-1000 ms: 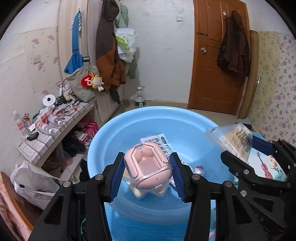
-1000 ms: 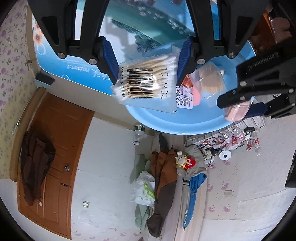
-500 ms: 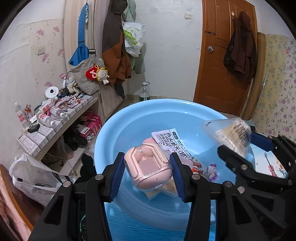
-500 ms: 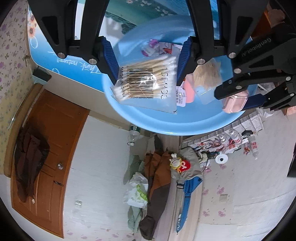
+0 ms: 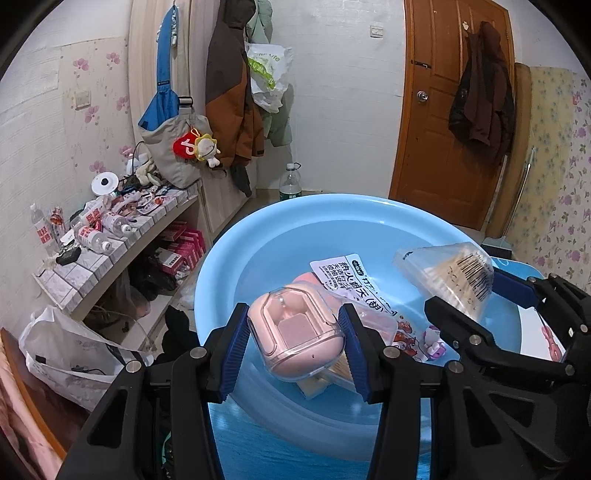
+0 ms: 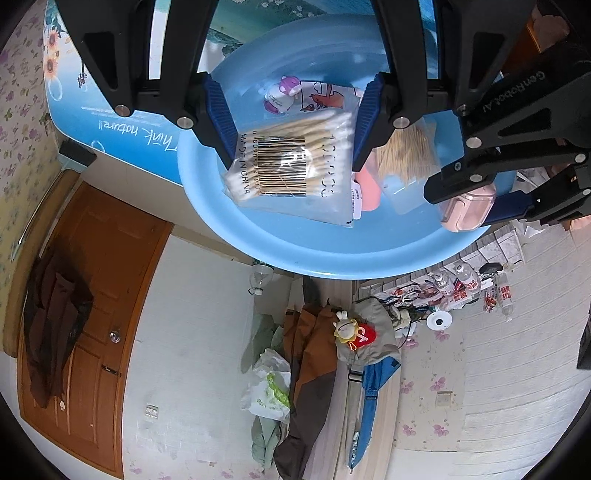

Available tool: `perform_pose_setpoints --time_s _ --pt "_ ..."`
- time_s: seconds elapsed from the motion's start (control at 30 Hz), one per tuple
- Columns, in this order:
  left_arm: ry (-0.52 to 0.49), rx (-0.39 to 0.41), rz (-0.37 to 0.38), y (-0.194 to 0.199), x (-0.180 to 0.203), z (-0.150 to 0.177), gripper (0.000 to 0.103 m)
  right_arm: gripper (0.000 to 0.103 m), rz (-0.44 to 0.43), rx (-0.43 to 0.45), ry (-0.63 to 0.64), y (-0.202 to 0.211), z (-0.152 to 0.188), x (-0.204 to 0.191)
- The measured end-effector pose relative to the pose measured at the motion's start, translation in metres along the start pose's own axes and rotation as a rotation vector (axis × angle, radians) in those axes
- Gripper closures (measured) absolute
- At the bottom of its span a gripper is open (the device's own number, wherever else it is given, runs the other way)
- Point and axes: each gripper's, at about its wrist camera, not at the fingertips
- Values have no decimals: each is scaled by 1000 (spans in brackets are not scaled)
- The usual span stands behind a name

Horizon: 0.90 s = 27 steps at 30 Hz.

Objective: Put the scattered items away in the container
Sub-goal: 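Carry the swab bag and pink case over the basin with both grippers, then open left gripper over basin while right gripper releases swab bag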

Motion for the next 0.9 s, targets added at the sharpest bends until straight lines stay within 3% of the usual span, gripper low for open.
perform_pose_setpoints --time_s 0.73,0.9 --pt "-8 -14 0 -3 3 -1 56 42 -4 -11 -5 -1 5 4" --pt "8 12 -24 2 -1 -5 39 43 2 -11 -17 0 6 10"
Point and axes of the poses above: each gripper's, at about its wrist camera, not at the fingertips, and y roughly against the way its jaws point, x to its right, z to its underside, and after that the axes turned 6 degrees about -z, right-handed
